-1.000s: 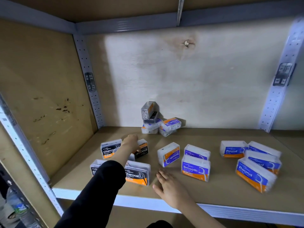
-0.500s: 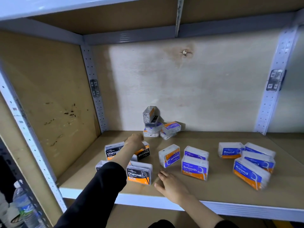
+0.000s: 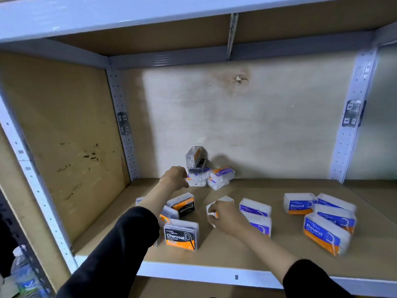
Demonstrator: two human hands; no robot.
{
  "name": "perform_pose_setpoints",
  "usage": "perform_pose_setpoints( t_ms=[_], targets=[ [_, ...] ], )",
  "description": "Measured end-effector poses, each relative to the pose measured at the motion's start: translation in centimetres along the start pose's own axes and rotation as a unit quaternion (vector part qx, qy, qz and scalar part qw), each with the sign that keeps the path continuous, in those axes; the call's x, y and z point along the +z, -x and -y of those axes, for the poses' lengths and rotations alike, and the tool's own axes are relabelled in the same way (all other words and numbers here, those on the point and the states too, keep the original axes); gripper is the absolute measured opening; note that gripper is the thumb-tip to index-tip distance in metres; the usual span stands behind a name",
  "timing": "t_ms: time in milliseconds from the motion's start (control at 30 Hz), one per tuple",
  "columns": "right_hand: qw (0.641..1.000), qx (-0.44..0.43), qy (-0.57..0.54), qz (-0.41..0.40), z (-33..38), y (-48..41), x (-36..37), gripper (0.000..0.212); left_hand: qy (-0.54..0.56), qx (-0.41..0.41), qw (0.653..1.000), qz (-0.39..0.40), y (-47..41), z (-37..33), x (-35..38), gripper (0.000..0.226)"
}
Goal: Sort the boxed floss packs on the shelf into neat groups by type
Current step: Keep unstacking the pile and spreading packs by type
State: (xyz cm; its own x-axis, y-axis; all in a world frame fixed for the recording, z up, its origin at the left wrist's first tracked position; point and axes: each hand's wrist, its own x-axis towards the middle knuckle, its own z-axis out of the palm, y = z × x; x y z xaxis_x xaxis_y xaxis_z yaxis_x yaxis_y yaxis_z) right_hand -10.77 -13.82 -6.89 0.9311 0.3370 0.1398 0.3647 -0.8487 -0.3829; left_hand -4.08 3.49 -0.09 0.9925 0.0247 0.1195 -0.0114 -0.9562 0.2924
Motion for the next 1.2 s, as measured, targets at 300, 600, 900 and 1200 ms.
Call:
perform_pose_setpoints(
  t_ms=[300,600,900,1200],
  targets=[
    [0.998,0.043,0.035,-0.027,-2.1,-6.8,-4.0,0.029,-0.008,0.02,1.0,-0.003,-3.5,-0.4,-1.8,0.034],
    [0.996,0.085,0.001,-0.039,-6.3,-13.3,-4.2,0.027,-0.001,-0.024,1.0,-0.012,-9.0,-0.4,-2.0,0.03],
    [0.996,0.082,0.021,-0.029,-8.1,-18.2,-1.8,0.041,0.065,-0.051,0.994,-0.067,-13.7,-1.1,-0.7,0.029],
    [0.992,0.074,0.102,0.009,-8.3,-20.9,-0.1,0.051,0.109,-0.07,0.991,-0.019,-16.0,-1.9,0.5,0.045]
  ],
)
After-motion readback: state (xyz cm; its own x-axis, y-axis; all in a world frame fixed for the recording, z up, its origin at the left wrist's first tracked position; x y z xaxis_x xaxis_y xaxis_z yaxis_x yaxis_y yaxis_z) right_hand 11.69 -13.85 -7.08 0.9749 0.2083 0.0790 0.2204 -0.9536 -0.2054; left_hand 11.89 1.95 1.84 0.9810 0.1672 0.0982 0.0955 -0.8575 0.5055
